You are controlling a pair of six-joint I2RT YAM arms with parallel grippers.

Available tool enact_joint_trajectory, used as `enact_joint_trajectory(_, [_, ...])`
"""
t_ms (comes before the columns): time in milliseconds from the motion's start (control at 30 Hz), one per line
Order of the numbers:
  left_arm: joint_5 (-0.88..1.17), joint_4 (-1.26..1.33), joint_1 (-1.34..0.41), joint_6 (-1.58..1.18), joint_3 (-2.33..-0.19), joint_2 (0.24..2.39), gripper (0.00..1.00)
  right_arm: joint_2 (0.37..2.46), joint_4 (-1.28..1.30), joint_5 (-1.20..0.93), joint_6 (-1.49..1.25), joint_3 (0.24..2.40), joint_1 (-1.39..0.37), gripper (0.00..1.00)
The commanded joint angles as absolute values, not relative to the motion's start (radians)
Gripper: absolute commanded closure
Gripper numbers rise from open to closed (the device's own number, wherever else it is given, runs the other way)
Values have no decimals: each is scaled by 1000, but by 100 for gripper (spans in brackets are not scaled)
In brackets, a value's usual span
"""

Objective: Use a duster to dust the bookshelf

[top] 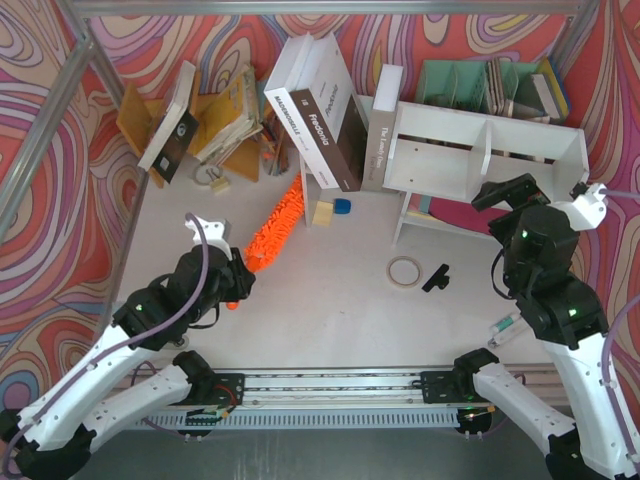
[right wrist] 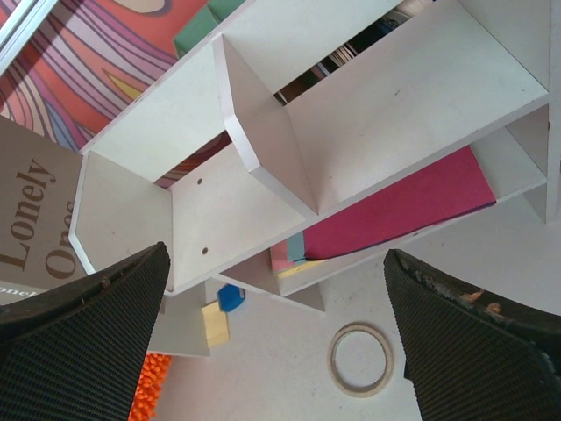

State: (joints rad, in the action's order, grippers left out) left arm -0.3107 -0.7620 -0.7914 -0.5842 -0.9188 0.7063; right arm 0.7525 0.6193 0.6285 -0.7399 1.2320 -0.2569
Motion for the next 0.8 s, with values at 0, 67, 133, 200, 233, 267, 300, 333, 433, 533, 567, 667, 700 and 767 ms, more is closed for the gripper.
enact_joint_trajectory(0, [-318,-661,-796,-612,-895,694,100,735,614,645,-706,1216,-260,1])
enact_joint_trajectory(67, [-326,-674,-796,-603,-920,696,100,731,604,649,-688,1214,-261,1])
enact_joint_trajectory(133, [-330,-692,-796,-587,-968,699,100,726,589,653,-667,1214,-261,1])
enact_joint_trajectory(200, [-326,-708,-796,-575,-1028,704,100,721,574,659,-648,1215,-261,1])
enact_joint_trajectory(233, [-324,-718,-796,-571,-1058,703,100,719,567,662,-634,1217,-260,1])
enact_joint_trajectory(267, [-322,-721,-796,-569,-1081,698,100,717,551,660,-612,1216,-261,1])
enact_joint_trajectory(300, [-318,-721,-796,-567,-1096,694,100,715,534,652,-581,1213,-261,1])
enact_joint_trajectory(333, [-314,-721,-796,-568,-1108,691,100,716,512,643,-548,1208,-261,1])
enact_joint_trajectory(433, [-314,-728,-796,-573,-1103,699,100,710,454,604,-442,1172,-261,1])
enact_joint_trajectory(533, [-317,-709,-796,-588,-1040,699,100,679,402,574,-348,1101,-260,1])
enact_joint_trajectory(567, [-318,-703,-796,-597,-1006,697,100,667,389,567,-333,1067,-261,1])
enact_joint_trajectory(667, [-319,-682,-796,-618,-938,694,100,620,346,501,-263,1002,-261,1])
enact_joint_trajectory(700, [-320,-673,-796,-623,-915,691,100,605,332,478,-240,985,-260,1])
enact_joint_trajectory(767, [-319,-654,-796,-631,-879,686,100,577,316,437,-201,953,-261,1])
